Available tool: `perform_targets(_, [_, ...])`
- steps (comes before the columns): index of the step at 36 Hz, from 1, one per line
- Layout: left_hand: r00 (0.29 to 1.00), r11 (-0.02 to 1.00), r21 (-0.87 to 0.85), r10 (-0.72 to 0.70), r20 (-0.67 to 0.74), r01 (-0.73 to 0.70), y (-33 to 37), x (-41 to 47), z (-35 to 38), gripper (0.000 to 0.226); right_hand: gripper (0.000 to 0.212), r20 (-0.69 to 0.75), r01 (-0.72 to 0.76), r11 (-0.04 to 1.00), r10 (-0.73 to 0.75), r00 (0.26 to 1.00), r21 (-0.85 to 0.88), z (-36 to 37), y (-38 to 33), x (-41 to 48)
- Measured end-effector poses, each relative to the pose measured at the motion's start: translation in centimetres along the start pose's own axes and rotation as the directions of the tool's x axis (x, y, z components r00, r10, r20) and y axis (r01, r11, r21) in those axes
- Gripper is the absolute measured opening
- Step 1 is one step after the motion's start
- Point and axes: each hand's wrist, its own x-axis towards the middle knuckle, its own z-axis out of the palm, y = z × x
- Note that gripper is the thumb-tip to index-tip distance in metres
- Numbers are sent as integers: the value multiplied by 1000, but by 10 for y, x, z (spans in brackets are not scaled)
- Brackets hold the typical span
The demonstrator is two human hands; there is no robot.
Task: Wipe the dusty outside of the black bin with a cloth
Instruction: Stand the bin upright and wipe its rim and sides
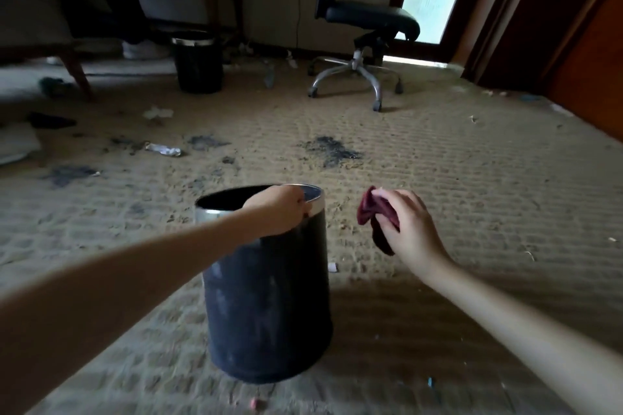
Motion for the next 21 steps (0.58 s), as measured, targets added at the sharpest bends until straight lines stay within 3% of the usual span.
perform_targets(3, [1000,992,127,-8,-21,11,1,4,-10,23,43,-13,-53,996,54,998,70,17,-14,4])
perform_targets(8, [987,991,115,-52,-154,70,-18,23,-25,35,23,-30,-122,983,127,991,137,45,-27,19])
perform_targets(16, [988,991,-74,-115,-106,107,-53,40,-50,36,12,-131,186,979,-174,976,86,87,-64,71])
perform_targets(21, [978,967,-148,-210,-6,207,-67,42,-66,40,15,-192,239,967,-218,957,89,132,-86,74])
